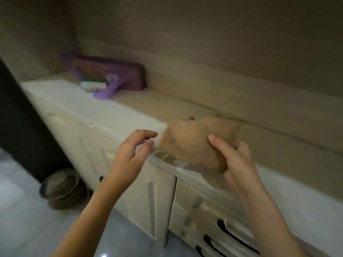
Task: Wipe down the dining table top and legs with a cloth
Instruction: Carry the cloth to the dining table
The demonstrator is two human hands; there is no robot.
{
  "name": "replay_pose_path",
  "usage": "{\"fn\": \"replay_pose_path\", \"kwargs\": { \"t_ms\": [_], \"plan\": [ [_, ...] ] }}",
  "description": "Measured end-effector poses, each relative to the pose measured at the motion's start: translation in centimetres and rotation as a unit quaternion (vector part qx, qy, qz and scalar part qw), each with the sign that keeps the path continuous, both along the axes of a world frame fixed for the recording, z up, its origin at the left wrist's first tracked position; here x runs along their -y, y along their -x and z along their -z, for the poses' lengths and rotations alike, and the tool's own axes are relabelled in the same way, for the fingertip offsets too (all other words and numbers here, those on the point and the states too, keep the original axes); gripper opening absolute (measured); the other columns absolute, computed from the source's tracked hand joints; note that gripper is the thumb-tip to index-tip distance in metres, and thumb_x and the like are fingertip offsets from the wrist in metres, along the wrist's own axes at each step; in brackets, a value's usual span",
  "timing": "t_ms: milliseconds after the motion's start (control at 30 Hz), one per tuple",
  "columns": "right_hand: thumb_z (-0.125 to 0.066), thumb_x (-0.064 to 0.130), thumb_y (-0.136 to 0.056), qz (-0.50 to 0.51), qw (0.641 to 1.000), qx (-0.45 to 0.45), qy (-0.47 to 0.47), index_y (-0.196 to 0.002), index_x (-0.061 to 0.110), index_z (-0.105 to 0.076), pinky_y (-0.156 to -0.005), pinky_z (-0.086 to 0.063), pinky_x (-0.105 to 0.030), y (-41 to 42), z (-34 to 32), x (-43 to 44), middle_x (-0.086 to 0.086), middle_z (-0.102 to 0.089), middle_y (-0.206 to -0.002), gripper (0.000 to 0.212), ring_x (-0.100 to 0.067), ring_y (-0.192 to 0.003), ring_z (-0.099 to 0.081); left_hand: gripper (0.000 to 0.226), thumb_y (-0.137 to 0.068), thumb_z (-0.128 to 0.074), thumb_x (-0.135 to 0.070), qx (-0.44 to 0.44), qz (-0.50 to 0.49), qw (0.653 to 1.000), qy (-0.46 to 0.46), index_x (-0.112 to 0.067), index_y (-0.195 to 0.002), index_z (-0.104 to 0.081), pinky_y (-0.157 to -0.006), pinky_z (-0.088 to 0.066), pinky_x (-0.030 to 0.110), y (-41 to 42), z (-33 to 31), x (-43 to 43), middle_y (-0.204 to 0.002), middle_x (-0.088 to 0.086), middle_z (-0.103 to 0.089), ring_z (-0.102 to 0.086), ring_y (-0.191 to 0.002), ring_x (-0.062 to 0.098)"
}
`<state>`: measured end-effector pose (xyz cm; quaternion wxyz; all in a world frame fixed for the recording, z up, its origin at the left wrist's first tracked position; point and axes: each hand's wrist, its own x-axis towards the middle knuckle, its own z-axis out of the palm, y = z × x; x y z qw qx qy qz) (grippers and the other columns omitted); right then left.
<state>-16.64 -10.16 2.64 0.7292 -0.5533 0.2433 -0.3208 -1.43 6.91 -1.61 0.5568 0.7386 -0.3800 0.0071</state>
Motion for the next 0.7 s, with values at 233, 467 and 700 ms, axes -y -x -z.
{"fn": "replay_pose_path", "kwargs": {
  "t_ms": [233, 467, 700],
  "plan": [
    [-0.073, 0.01, -0.081, -0.204, 0.974, -0.103, 0.001, -0.104, 0.009, -0.07, -0.081, -0.056, -0.034, -0.9, 8.1, -6.4, -0.005, -0.077, -0.096, 0.023, -0.02, -0.09, -0.073, 0.027, -0.093, -0.046, -0.026, -0.153, -0.192, 0.969, 0.018, -0.019, -0.113, -0.063, -0.084, -0.046, 0.012, 7.4, 8.9, -13.3, -0.106, -0.006, -0.068, -0.062, -0.102, 0.003],
    [-0.068, 0.001, -0.085, -0.277, 0.921, -0.273, 0.005, -0.108, 0.014, -0.061, -0.08, -0.059, -0.031, 0.8, 23.5, -13.0, -0.009, -0.068, -0.112, 0.027, -0.005, -0.078, -0.068, 0.02, -0.096, -0.05, -0.004, -0.381, -0.413, 0.827, 0.0, -0.018, -0.098, -0.064, -0.078, -0.046, 0.022, 19.9, 22.3, -25.9, -0.091, 0.0, -0.068, -0.064, -0.085, 0.003],
    [-0.072, 0.008, -0.084, -0.285, 0.878, -0.379, 0.068, -0.119, 0.003, -0.062, -0.099, -0.048, -0.051, -1.3, 29.9, -17.4, -0.018, -0.066, -0.12, 0.037, -0.033, -0.108, -0.062, 0.012, -0.093, -0.052, -0.016, -0.474, -0.558, 0.677, 0.069, -0.014, -0.093, -0.064, -0.07, -0.044, 0.031, 27.0, 27.5, -33.5, -0.089, 0.012, -0.066, -0.059, -0.082, 0.026]
  ]
}}
